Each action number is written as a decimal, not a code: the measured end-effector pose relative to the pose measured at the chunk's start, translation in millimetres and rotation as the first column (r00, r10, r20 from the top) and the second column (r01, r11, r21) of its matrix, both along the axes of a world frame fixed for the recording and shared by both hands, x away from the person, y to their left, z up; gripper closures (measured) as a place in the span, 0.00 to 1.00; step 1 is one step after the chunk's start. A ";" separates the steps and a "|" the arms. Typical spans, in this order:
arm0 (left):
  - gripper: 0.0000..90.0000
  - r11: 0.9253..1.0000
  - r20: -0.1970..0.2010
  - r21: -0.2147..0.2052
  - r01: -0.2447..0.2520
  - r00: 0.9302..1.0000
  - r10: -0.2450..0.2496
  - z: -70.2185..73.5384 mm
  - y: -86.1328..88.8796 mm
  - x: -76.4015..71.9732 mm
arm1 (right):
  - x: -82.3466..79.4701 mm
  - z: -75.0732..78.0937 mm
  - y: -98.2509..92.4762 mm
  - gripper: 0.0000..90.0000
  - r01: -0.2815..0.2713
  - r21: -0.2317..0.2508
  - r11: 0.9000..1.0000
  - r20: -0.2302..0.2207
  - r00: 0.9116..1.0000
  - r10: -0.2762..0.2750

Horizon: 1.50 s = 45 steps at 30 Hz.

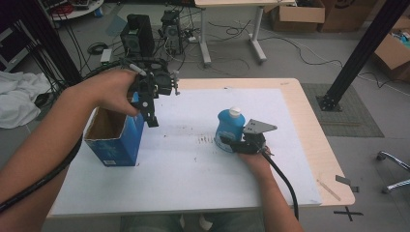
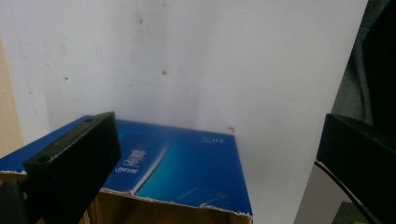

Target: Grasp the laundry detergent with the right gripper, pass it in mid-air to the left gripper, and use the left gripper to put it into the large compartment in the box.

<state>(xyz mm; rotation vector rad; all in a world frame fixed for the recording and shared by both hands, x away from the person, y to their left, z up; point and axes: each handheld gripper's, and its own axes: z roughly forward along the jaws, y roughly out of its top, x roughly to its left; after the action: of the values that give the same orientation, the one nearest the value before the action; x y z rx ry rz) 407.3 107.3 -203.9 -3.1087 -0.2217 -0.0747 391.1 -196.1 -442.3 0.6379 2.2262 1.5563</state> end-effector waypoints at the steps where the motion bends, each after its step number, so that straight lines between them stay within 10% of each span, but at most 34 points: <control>1: 0.00 1.000 -0.001 -0.001 -0.002 1.000 0.002 -0.1 0.1 -0.2 | 0.0 0.0 0.0 0.47 0.000 0.000 1.000 0.000 1.000 0.000; 13: 0.00 1.000 0.000 -0.008 -0.001 1.000 0.001 -0.4 -0.2 -1.5 | -4.0 11.4 -5.3 0.50 -0.029 0.025 0.999 -0.015 0.999 0.030; 22: 0.00 1.000 0.004 -0.011 0.006 1.000 -0.006 5.9 -3.4 -4.0 | -13.6 56.3 -5.5 0.50 -0.154 -0.038 0.987 -0.007 0.988 0.154; 30: 0.00 0.999 -0.005 -0.015 0.031 0.999 -0.031 5.0 -13.2 -7.7 | -20.3 78.7 6.6 0.50 -0.298 -0.081 0.951 -0.023 0.955 0.297; 45: 0.00 0.994 -0.034 -0.057 0.091 0.995 -0.093 -6.5 -35.3 -26.6 | -24.8 65.0 56.6 0.50 -0.456 -0.054 0.888 -0.059 0.889 0.453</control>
<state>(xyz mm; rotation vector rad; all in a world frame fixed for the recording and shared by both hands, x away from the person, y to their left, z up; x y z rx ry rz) 380.7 72.0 -210.4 -3.1709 -0.0810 -0.0136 366.3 -139.5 -377.3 0.1273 2.5821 1.6730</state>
